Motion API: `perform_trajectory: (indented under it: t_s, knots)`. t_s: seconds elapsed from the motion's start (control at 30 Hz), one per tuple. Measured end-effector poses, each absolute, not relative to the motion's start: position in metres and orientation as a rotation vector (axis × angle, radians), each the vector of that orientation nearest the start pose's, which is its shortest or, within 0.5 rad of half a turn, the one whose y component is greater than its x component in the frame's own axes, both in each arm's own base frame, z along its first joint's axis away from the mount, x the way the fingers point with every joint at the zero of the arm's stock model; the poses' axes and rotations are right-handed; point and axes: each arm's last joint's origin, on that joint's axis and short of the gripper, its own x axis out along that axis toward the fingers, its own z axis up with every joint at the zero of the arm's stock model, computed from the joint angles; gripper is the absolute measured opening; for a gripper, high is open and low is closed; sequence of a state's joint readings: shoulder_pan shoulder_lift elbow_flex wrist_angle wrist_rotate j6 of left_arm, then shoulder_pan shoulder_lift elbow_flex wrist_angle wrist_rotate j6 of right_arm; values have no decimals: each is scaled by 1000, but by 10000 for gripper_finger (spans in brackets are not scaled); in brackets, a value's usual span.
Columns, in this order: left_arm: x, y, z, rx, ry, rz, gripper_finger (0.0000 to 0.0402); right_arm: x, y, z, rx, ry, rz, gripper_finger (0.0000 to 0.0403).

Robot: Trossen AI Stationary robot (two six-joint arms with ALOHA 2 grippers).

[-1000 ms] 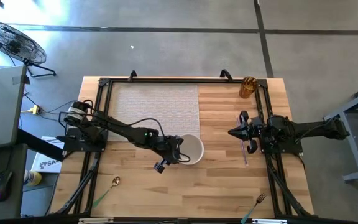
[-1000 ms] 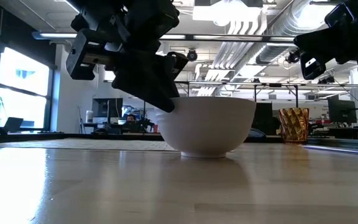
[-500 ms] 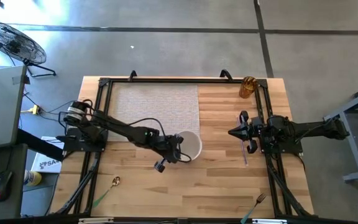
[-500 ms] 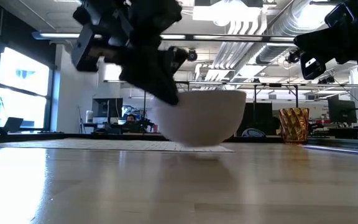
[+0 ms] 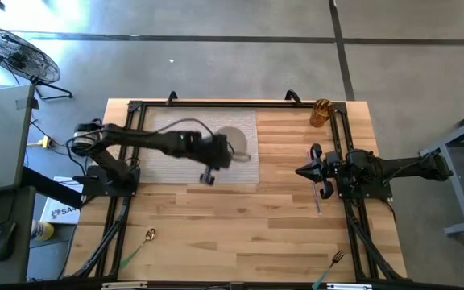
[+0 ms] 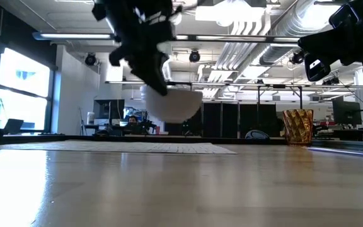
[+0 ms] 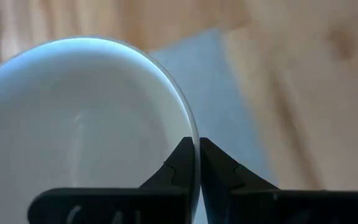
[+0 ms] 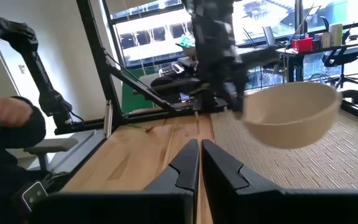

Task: Pick & Place Utensil
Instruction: Put the white bowl on the center of the gray mat

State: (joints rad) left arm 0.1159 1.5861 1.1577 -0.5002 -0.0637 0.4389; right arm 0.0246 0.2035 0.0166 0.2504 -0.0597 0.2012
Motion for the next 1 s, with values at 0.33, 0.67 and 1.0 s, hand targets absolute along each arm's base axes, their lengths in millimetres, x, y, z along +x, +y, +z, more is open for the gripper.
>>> perform_trajectory:
  t_s: [0.33, 0.67, 1.0]
  knots:
    - [297, 107, 217, 166, 1032, 174, 5, 110, 4, 175, 200, -39, 89, 12]
    - [282, 109, 211, 78, 974, 246, 5, 110, 4, 175, 200, -40, 89, 12]
    - [266, 105, 211, 23, 925, 363, 5, 110, 4, 174, 200, -34, 88, 12]
